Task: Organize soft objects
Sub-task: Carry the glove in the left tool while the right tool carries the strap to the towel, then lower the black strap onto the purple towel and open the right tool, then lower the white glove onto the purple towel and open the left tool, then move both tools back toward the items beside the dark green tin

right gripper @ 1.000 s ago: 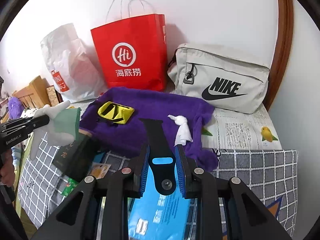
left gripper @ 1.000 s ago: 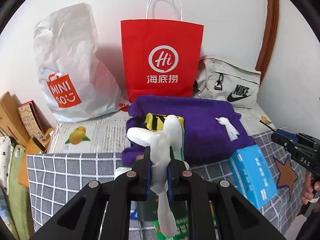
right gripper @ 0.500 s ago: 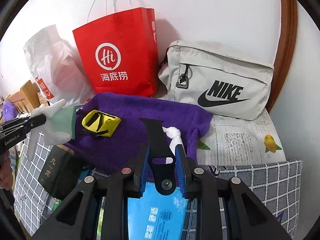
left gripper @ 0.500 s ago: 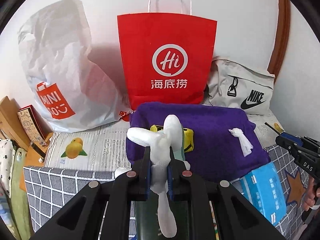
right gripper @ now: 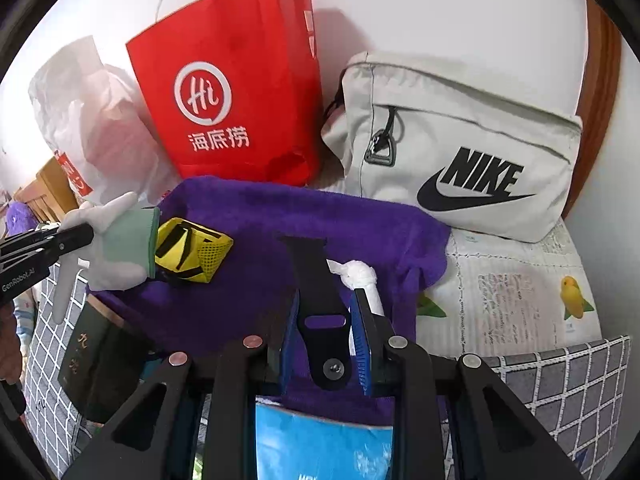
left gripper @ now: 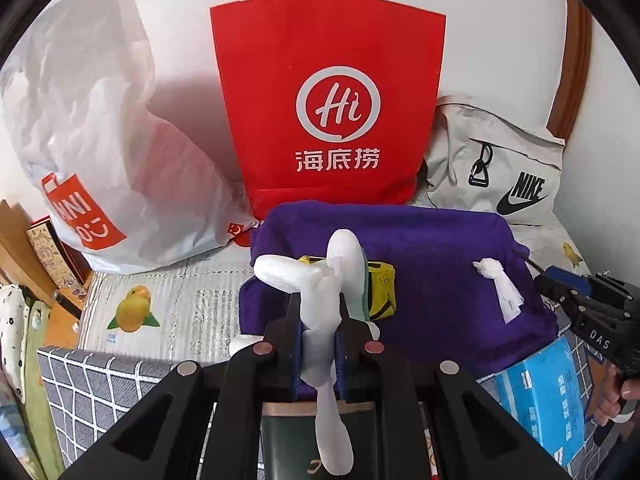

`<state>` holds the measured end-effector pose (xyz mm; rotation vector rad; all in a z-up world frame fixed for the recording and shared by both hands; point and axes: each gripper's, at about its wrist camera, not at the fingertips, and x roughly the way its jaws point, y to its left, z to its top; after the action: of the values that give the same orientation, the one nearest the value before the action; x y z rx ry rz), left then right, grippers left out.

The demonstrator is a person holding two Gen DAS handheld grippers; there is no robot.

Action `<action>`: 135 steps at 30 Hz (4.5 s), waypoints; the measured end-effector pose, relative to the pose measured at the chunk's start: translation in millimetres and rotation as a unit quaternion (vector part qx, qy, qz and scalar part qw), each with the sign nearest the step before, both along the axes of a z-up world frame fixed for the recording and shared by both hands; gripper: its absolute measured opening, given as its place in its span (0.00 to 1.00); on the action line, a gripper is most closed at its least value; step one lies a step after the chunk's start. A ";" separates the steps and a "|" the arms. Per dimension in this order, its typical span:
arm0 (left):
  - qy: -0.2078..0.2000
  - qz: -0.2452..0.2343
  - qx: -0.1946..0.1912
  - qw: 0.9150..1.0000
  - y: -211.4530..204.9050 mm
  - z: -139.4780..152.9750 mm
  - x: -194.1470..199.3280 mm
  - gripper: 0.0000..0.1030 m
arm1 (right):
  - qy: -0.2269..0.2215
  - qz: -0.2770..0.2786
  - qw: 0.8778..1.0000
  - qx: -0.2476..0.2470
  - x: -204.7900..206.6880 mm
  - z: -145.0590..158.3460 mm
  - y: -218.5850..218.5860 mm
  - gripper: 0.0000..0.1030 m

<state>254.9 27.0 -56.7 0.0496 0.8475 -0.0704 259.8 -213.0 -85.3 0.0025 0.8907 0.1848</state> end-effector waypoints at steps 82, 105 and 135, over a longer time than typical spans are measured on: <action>0.030 -0.049 0.013 0.998 -56.3 -23.1 33.9 0.58 | 0.016 -0.031 0.999 -0.035 -20.0 5.8 -6.7 0.45; 0.002 0.001 0.018 1.000 -6.0 22.0 -104.3 0.58 | -0.001 0.017 1.000 -0.019 -141.6 39.7 29.4 0.46; 0.071 0.068 -0.057 0.994 99.9 -53.7 -144.2 0.58 | 0.119 0.127 0.985 -0.013 -103.8 -54.1 134.5 0.47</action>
<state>110.7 127.0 -110.4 -0.1219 0.9855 0.0050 156.1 -78.5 -139.3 -0.1167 1.1313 0.4174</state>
